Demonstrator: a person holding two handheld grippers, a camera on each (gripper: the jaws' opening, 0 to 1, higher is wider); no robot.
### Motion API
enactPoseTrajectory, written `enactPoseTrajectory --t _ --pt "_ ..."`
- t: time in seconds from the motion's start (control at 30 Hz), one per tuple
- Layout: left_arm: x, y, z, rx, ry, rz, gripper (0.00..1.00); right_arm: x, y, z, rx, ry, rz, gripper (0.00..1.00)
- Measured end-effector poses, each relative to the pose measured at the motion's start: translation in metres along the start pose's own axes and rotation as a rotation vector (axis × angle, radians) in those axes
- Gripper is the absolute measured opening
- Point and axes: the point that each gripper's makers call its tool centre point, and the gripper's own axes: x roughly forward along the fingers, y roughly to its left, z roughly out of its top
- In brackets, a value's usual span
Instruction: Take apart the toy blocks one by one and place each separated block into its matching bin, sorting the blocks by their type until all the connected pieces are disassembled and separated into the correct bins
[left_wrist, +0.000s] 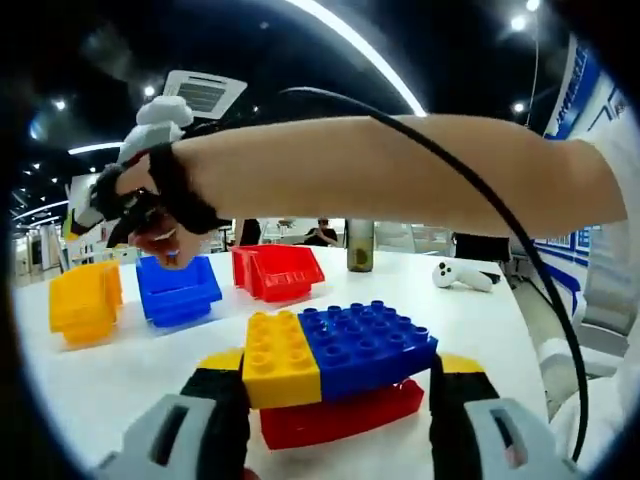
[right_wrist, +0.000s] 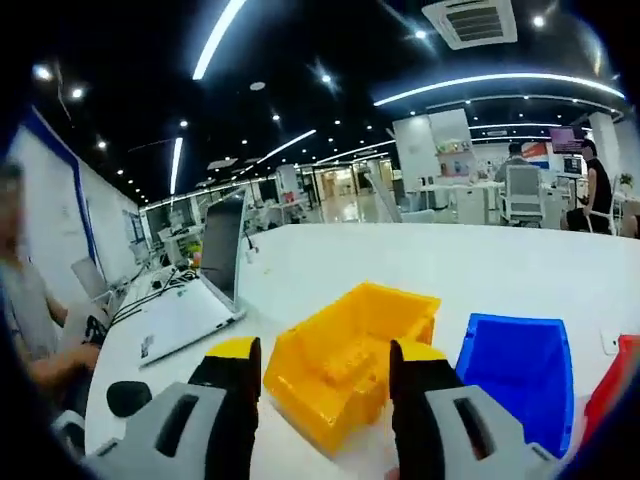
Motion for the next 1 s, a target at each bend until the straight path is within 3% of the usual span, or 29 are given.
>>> enactPoseTrajectory --t 0.13,0.3,0.7,0.8,1.0 --pt "0.000 0.000 0.000 0.000 0.000 0.000 0.72 -0.033 -0.001 0.007 -0.006 -0.023 0.027 0.52" --pt "-0.001 -0.001 0.000 0.001 0.001 0.001 0.72 -0.092 0.014 0.004 -0.030 -0.043 0.098 0.49" --pt "-0.002 -0.003 -0.001 0.008 0.006 -0.001 0.72 -0.227 0.039 -0.048 -0.144 -0.012 0.119 0.54" --pt "-0.003 -0.004 -0.002 0.007 0.010 -0.002 0.71 -0.251 0.037 -0.063 -0.202 0.004 0.080 0.54" --pt "-0.005 -0.007 -0.003 0.015 0.016 -0.009 0.71 -0.279 0.046 -0.100 -0.216 0.059 0.053 0.60"
